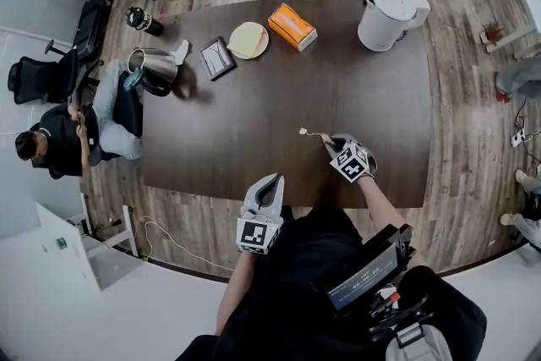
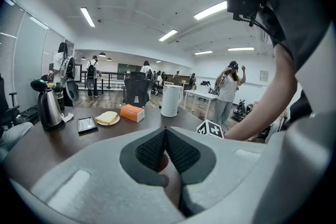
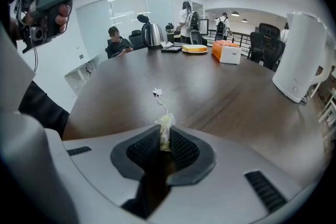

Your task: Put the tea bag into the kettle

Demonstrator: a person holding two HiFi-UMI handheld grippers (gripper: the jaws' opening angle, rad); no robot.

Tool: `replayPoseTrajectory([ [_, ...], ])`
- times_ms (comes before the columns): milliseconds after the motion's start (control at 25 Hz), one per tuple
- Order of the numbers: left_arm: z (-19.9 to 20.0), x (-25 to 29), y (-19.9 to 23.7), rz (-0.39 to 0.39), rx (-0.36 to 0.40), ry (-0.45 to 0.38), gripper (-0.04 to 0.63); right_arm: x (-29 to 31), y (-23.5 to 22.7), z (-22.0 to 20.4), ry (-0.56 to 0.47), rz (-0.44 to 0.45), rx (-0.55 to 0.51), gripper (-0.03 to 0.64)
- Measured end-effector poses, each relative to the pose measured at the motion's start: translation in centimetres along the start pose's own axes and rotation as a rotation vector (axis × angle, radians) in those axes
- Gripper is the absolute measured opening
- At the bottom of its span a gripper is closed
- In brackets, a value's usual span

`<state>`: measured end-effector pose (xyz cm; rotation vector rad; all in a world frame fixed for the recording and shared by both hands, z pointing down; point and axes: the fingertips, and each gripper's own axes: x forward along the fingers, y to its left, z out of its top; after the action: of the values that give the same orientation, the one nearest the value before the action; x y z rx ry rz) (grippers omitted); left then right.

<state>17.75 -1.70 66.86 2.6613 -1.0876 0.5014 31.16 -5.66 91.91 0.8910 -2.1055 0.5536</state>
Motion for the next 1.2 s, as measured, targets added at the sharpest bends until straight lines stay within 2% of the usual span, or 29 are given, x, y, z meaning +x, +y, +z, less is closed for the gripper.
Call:
replayPoseTrajectory([
  [200, 0.2, -0.1, 0.3, 0.019, 0.003, -0.002, 0.003, -0.1, -0.4, 0.2, -0.019, 0.006, 0.068, 0.063],
  [560, 0.3, 0.6, 0.3, 0.011, 0.011, -0.008, 0.003, -2.6, -1.2, 3.0, -0.105, -0.018, 0.068, 0.061],
  [840, 2.4, 2.9, -0.4, -0.054, 0.05, -0.046, 0.003, -5.2, -1.6, 4.0, -0.162, -0.055, 0.097, 0.061],
  [1200, 3.3, 5.3, -2.3, -0.171, 0.102, -0.069, 0.003, -9.8, -1.8, 6.7, -0.316, -0.117, 0.201, 0.061],
])
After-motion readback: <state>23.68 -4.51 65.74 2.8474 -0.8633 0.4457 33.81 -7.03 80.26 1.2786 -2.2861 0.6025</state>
